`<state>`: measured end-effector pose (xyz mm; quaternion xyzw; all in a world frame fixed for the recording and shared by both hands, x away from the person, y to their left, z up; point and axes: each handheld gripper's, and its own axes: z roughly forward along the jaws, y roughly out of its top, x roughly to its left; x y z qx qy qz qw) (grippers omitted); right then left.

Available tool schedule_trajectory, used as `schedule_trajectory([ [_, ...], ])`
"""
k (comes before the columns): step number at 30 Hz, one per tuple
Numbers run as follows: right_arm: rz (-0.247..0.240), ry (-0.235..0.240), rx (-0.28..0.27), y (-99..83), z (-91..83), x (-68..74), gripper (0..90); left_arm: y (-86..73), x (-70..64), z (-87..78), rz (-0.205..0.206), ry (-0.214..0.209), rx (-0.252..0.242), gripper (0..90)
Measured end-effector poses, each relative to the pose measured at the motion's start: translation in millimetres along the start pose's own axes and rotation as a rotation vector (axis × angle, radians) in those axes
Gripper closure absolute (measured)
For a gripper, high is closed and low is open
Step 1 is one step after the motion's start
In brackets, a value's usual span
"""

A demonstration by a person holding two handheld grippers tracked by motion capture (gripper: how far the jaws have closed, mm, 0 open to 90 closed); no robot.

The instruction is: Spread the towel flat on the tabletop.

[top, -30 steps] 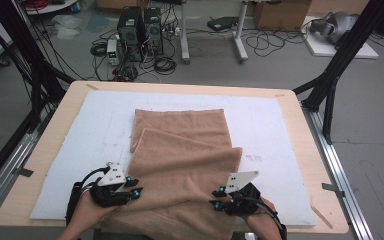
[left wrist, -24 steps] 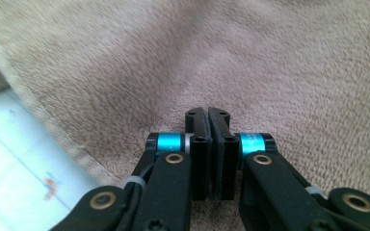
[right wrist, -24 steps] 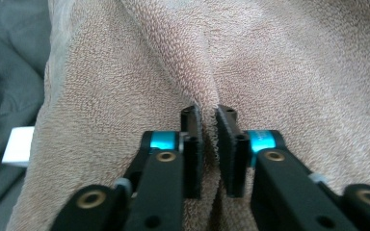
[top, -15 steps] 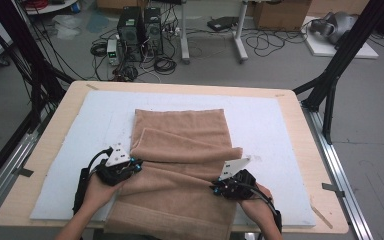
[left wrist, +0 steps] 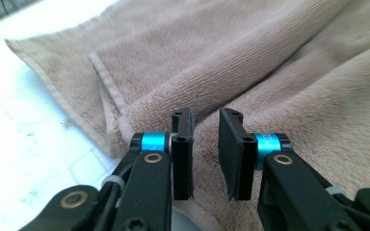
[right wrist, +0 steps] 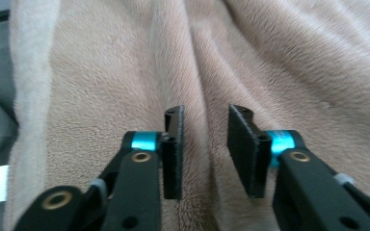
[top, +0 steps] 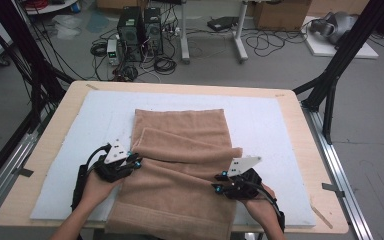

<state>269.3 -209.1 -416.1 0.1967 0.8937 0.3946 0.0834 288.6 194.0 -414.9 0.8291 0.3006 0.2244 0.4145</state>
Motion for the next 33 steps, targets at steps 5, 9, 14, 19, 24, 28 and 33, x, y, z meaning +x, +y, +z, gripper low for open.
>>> schedule_trajectory([
  [5,0.001,-0.009,-0.039,-2.8,-18.2,12.4,64.8,-1.2,-7.5,-29.0,-0.009,-0.053,-0.049,72.2],
  [9,-0.029,0.018,-0.026,-6.0,-19.0,25.9,66.4,-5.7,-25.3,-38.1,0.043,-0.113,-0.041,72.2],
  [14,-0.023,0.062,0.018,-14.1,-3.0,33.2,66.4,-26.5,-29.6,-22.5,0.035,-0.154,0.059,72.9],
  [19,0.022,0.108,0.054,-18.2,18.4,28.8,61.1,-41.8,-25.1,-8.9,-0.019,-0.177,0.076,72.1],
  [24,0.018,0.128,0.031,-20.7,18.4,27.1,84.1,-42.4,-32.9,-13.5,0.024,-0.165,0.080,86.4],
  [28,-0.012,0.142,0.037,-21.6,15.6,33.6,86.1,-47.9,-37.2,-23.6,0.020,-0.161,0.075,87.2],
  [33,-0.060,0.176,0.051,-22.1,13.0,45.7,86.3,-51.8,-48.5,-37.1,0.040,-0.168,0.073,87.3],
])
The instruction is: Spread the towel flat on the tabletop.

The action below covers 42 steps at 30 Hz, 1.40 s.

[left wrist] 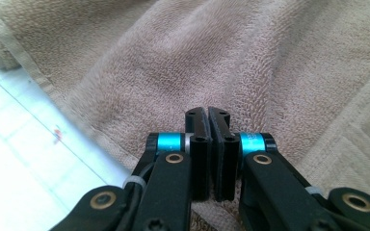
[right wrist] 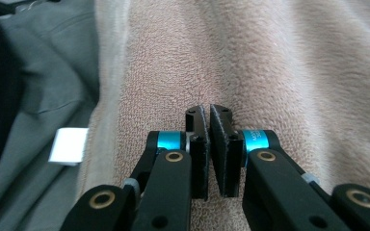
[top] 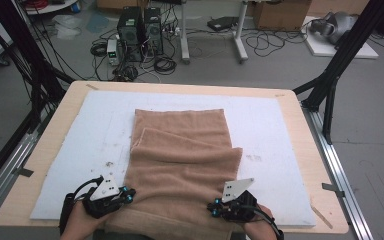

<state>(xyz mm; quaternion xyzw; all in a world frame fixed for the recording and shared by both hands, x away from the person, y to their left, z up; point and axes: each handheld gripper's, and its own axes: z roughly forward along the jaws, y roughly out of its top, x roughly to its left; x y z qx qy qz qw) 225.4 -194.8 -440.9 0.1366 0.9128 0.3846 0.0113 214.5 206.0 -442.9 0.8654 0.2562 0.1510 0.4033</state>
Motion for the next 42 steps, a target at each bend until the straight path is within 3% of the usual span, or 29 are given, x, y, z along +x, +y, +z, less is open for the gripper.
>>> schedule_trajectory([
  [9,-0.044,0.059,-0.016,-4.5,-11.6,25.3,86.2,-11.5,-25.0,-27.5,0.011,-0.038,-0.008,87.3],
  [11,-0.054,0.082,-0.030,-3.9,-15.0,30.4,85.1,-12.2,-30.9,-32.8,0.014,-0.073,-0.011,87.1],
  [14,-0.046,0.098,-0.092,-1.8,-24.5,32.2,79.1,-5.9,-30.6,-37.5,0.014,-0.079,-0.041,77.3],
  [16,-0.032,0.070,-0.128,1.2,-31.0,28.3,76.6,0.2,-25.8,-35.6,0.017,-0.070,-0.055,73.2],
  [21,0.001,-0.023,-0.105,8.4,-28.7,5.4,71.7,15.0,-5.1,-13.1,0.000,-0.042,-0.070,68.4],
  [25,0.042,-0.082,-0.025,8.5,-11.6,-14.0,64.8,13.8,9.5,17.6,-0.040,-0.031,0.020,64.6],
  [28,0.039,-0.062,0.023,6.9,1.1,-18.2,68.7,7.9,12.3,18.8,-0.070,-0.044,-0.010,75.2],
  [31,0.036,-0.042,0.004,5.3,3.4,-17.6,81.7,5.4,5.3,15.3,-0.037,-0.017,-0.016,85.2],
  [37,-0.005,-0.002,0.022,6.4,2.5,-6.8,85.4,-5.1,-7.3,1.1,-0.022,-0.022,-0.019,86.5],
  [42,-0.044,0.076,0.028,5.9,1.5,14.1,85.7,-17.5,-27.2,-19.3,-0.007,-0.061,-0.008,86.5],
])
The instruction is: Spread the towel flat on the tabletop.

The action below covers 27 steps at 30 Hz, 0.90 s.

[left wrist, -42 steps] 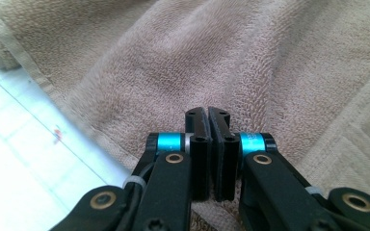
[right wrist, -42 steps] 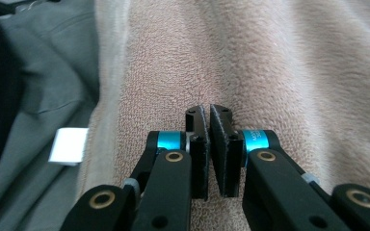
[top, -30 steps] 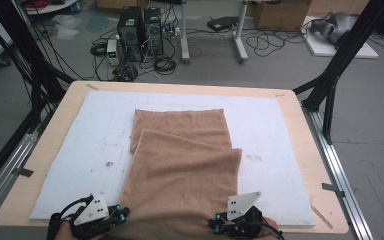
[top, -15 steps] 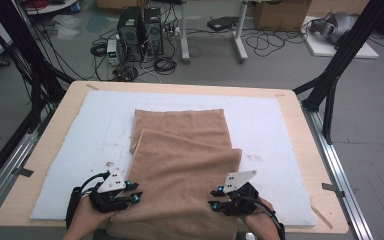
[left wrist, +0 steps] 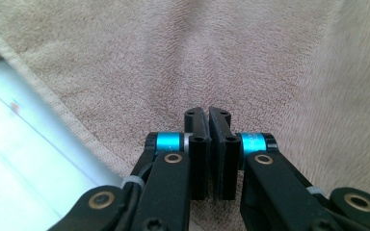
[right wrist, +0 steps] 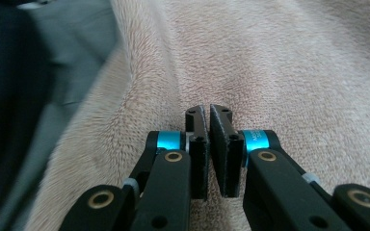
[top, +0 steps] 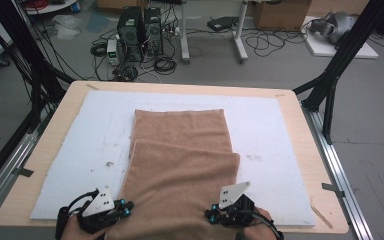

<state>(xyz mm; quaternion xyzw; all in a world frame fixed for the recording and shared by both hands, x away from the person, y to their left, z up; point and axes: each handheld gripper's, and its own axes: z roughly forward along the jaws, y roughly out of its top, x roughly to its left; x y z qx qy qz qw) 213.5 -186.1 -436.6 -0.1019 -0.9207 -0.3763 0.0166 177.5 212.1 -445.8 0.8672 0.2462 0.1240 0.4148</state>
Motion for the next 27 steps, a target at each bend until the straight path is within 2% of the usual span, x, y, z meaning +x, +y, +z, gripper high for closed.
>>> schedule_trajectory([
  [2,-0.030,0.027,-0.015,1.7,-2.7,9.3,83.1,-1.8,-6.6,-7.9,0.015,-0.014,-0.003,86.0],
  [4,-0.035,0.009,-0.061,4.2,-11.8,11.8,80.4,1.8,-7.5,-13.9,0.015,-0.002,-0.023,82.4],
  [5,-0.031,-0.025,-0.074,5.4,-16.6,9.0,78.4,4.1,-5.7,-14.3,0.017,0.006,-0.030,80.2],
  [8,0.000,-0.106,-0.061,8.1,-24.4,-7.7,73.5,15.3,8.7,-6.4,0.006,0.038,-0.047,73.6],
  [9,0.008,-0.122,-0.059,8.4,-24.3,-14.6,73.0,16.9,11.4,-4.1,0.001,0.043,-0.051,71.3],
  [10,0.014,-0.129,-0.057,8.3,-23.8,-17.7,72.0,21.0,19.6,3.5,-0.006,0.054,-0.057,69.7],
  [12,0.045,-0.140,-0.033,7.1,-17.5,-32.4,70.1,24.7,30.4,15.8,-0.026,0.063,-0.038,66.7],
  [14,0.060,-0.135,-0.019,6.1,-11.9,-39.4,69.7,25.4,39.2,26.6,-0.035,0.074,-0.009,65.0],
  [15,0.063,-0.131,-0.005,5.3,-7.7,-42.6,70.5,24.5,42.6,31.2,-0.050,0.066,0.005,64.9],
  [16,0.060,-0.124,0.007,4.5,-4.3,-44.4,73.0,22.7,44.5,33.0,-0.058,0.050,-0.006,66.3],
  [18,0.063,-0.113,0.000,2.4,-0.8,-43.8,80.0,20.4,44.6,31.2,-0.057,0.040,-0.016,78.8],
  [19,0.064,-0.106,-0.007,1.7,-0.5,-42.9,83.8,19.0,42.9,29.8,-0.051,0.042,-0.017,84.1],
  [21,0.058,-0.090,-0.004,1.3,-0.7,-40.0,85.9,16.6,39.7,24.9,-0.042,0.037,-0.010,85.7],
  [22,0.051,-0.065,0.001,1.5,-0.6,-37.7,86.3,14.7,37.4,21.0,-0.042,0.031,-0.007,86.1],
  [25,0.019,-0.015,0.014,2.7,0.1,-25.0,86.1,4.5,23.5,3.8,-0.036,0.012,-0.011,86.3],
  [26,-0.001,0.006,0.008,3.1,-1.7,-17.4,84.6,0.2,18.4,-2.8,-0.035,0.007,-0.017,86.2],
  [27,-0.010,0.004,-0.012,2.9,-5.2,-12.5,82.0,-3.1,14.6,-7.4,-0.036,0.006,-0.021,86.1],
])
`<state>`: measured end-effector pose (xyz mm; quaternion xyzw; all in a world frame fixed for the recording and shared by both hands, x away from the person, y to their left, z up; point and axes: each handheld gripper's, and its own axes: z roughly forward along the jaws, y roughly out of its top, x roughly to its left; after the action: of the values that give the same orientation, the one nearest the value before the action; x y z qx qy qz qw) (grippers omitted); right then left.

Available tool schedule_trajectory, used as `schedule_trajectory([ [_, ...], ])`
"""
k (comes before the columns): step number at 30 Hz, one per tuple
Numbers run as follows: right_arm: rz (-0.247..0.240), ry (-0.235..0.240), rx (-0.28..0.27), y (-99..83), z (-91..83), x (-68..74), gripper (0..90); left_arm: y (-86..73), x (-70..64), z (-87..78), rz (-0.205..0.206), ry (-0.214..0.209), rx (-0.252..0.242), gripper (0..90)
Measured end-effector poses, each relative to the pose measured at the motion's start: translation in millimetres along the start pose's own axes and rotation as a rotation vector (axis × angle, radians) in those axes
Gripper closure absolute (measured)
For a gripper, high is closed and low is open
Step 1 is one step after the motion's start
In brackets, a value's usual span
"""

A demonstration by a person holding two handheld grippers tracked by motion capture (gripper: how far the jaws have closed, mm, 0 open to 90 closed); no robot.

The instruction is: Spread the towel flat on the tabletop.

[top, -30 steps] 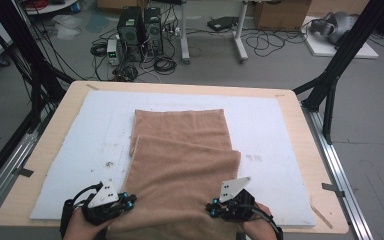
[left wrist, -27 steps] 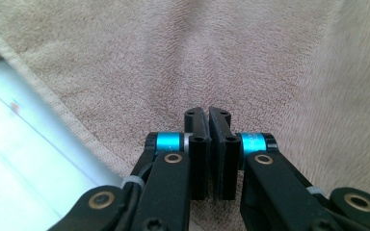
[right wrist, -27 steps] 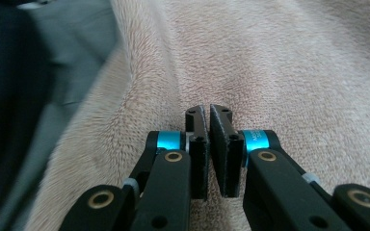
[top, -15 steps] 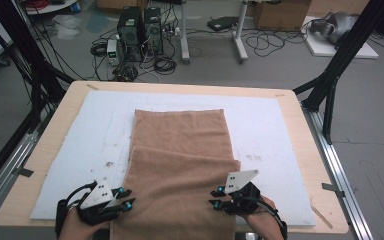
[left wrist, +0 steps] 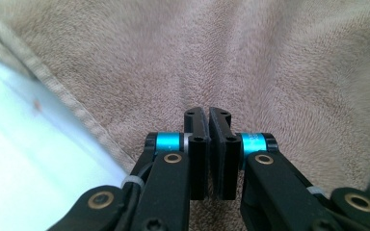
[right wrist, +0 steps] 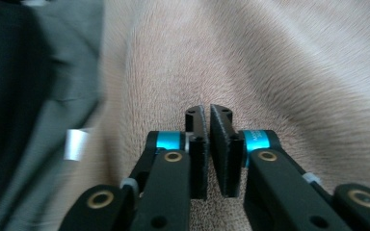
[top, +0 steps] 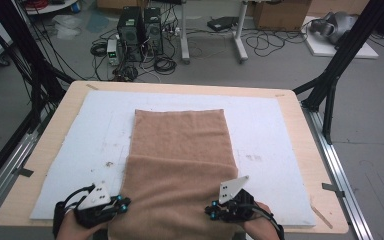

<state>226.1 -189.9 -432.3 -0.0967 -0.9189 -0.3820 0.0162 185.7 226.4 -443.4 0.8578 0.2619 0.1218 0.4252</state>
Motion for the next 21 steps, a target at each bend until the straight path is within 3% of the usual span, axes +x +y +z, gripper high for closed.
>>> schedule_trajectory([
  [1,-0.002,-0.008,-0.015,-0.6,-3.4,2.2,80.3,-4.1,-4.2,-6.6,0.006,0.011,-0.003,85.6],
  [3,0.015,-0.076,-0.034,-3.2,-14.2,1.4,73.1,-5.6,-5.6,-12.6,0.004,0.029,-0.014,80.5],
  [5,0.037,-0.121,-0.034,-5.8,-21.0,-6.4,71.8,-0.8,-1.5,-13.1,-0.012,0.072,-0.030,66.5],
  [7,0.071,-0.151,-0.031,-8.0,-23.3,-15.6,70.8,5.7,4.1,-7.8,-0.029,0.073,-0.054,63.8],
  [11,0.090,-0.140,0.007,-10.9,-12.3,-28.4,72.3,10.5,12.4,17.3,-0.030,0.043,0.018,61.7],
  [12,0.090,-0.127,0.024,-11.6,-8.2,-28.9,74.4,8.6,11.7,20.4,-0.021,0.040,0.008,65.4],
  [15,0.080,-0.105,0.014,-12.8,-7.2,-25.8,85.7,3.9,8.9,16.6,-0.023,0.024,-0.015,84.3],
  [21,0.029,-0.001,0.044,-15.7,-10.8,-3.6,87.3,-4.5,-11.2,-4.6,0.016,-0.039,0.017,85.2],
])
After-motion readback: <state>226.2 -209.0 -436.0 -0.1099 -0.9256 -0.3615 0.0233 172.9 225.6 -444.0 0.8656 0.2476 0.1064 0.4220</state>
